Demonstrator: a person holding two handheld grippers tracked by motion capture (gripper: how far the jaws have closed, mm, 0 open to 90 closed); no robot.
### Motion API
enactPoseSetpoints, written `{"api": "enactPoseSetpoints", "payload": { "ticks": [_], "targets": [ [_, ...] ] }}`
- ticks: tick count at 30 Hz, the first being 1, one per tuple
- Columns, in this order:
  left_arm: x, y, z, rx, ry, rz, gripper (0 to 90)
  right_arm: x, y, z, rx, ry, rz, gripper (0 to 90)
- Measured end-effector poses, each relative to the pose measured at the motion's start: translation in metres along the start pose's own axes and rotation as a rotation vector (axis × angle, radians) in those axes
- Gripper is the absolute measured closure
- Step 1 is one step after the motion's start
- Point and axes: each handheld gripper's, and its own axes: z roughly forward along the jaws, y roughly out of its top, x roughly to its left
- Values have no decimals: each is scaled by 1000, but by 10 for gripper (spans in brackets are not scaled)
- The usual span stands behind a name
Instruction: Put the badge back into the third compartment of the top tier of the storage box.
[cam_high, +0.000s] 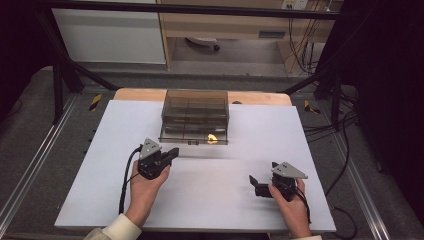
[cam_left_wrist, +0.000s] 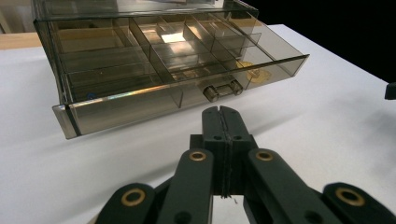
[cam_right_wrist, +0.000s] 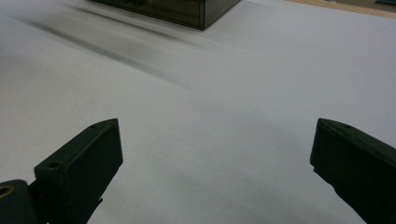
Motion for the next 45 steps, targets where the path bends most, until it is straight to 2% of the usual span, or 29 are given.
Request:
{"api": "enactPoseSetpoints", "payload": {
  "ticks": [3, 8, 18, 25, 45],
  "targets": [
    [1, 1, 1, 1, 3, -1, 900, 0, 0, 1, 3, 0, -6, 30],
    [1, -1, 9, 29, 9, 32, 900, 1, 0, 1, 6, -2, -9, 30],
    [8, 6, 22, 44, 28, 36, 900, 1, 0, 1, 7, -1, -11, 30],
    [7, 3, 28, 68, 32, 49, 900, 1, 0, 2, 12, -2, -12, 29],
    [6, 4, 44, 76, 48, 59, 900, 1, -1, 3, 15, 0, -18, 29]
  ]
}}
